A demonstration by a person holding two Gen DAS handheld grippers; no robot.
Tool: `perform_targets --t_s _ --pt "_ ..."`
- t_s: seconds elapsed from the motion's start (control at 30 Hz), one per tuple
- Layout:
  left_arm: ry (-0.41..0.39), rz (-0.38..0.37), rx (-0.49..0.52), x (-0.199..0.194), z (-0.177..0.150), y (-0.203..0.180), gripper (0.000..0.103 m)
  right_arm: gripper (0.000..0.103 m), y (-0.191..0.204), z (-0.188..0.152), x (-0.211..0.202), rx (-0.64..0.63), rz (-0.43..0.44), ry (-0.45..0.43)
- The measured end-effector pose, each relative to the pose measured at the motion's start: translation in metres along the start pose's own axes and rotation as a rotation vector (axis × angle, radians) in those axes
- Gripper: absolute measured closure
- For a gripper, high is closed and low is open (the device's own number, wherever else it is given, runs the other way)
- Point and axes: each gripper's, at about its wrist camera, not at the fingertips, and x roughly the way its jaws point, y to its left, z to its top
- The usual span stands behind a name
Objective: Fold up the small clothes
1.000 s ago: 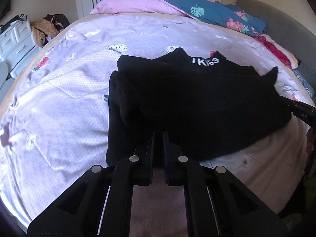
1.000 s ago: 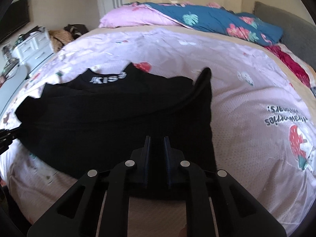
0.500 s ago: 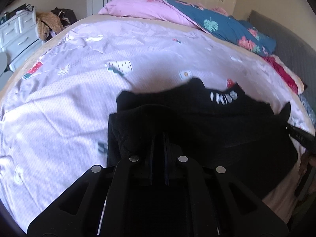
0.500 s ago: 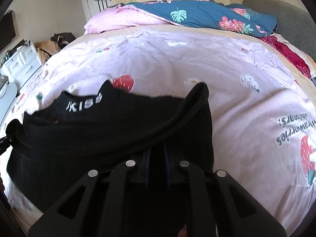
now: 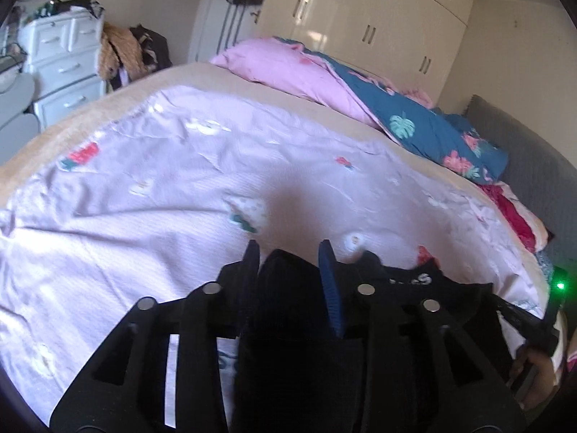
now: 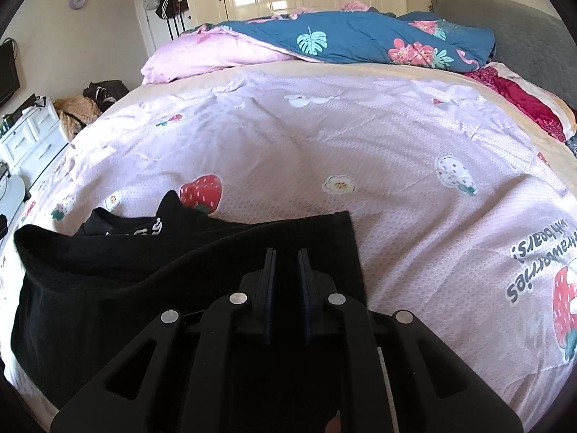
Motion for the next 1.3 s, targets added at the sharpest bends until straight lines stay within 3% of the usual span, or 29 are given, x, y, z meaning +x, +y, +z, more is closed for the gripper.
perform_targets --t_s 0.13,0.27,0.47,0.53,0.67,0.7,0.73,0.77,0.83,1.13,1.3 --pt "0.027 0.017 -0.021 0.000 -0.005 0.017 0.071 0.089 -0.010 0.002 -0.007 0.004 -0.041 -0.026" --pt "0.098 -0.012 -0.012 0.011 -0.010 0.024 0.069 0.065 -0.018 0.000 -0.002 -0.008 -0.069 0.006" --pt "0.187 -0.030 0.022 0.041 -0.026 0.017 0.066 0.065 -0.023 -0.004 0.005 0.012 -0.052 0.031" --pt "0.198 -0.025 0.029 0.048 -0.029 0.016 0.066 0.068 -0.025 -0.005 0.008 0.025 -0.027 0.041" --pt "0.202 -0.004 0.047 0.055 -0.030 0.015 0.066 0.083 -0.023 -0.006 0.006 0.018 -0.005 0.033" --pt "0.197 0.005 0.057 0.055 -0.030 0.014 0.073 0.086 -0.021 -0.006 0.006 0.010 0.001 0.033" --pt "0.194 0.008 0.065 0.056 -0.030 0.013 0.087 0.093 -0.021 -0.007 0.005 0.006 0.006 0.033" --pt "0.188 0.010 0.072 0.056 -0.030 0.012 0.092 0.095 -0.020 -0.007 0.005 0.003 0.008 0.030" --pt "0.180 0.009 0.077 0.054 -0.029 0.010 0.099 0.096 -0.020 -0.008 0.002 0.003 0.015 0.022" --pt "0.041 -0.009 0.074 0.022 -0.009 0.006 0.099 0.097 -0.033 0.007 -0.036 0.082 0.065 -0.124" --pt "0.052 0.005 0.061 0.034 -0.007 0.008 0.099 0.097 -0.035 0.010 -0.031 0.087 0.043 -0.135"
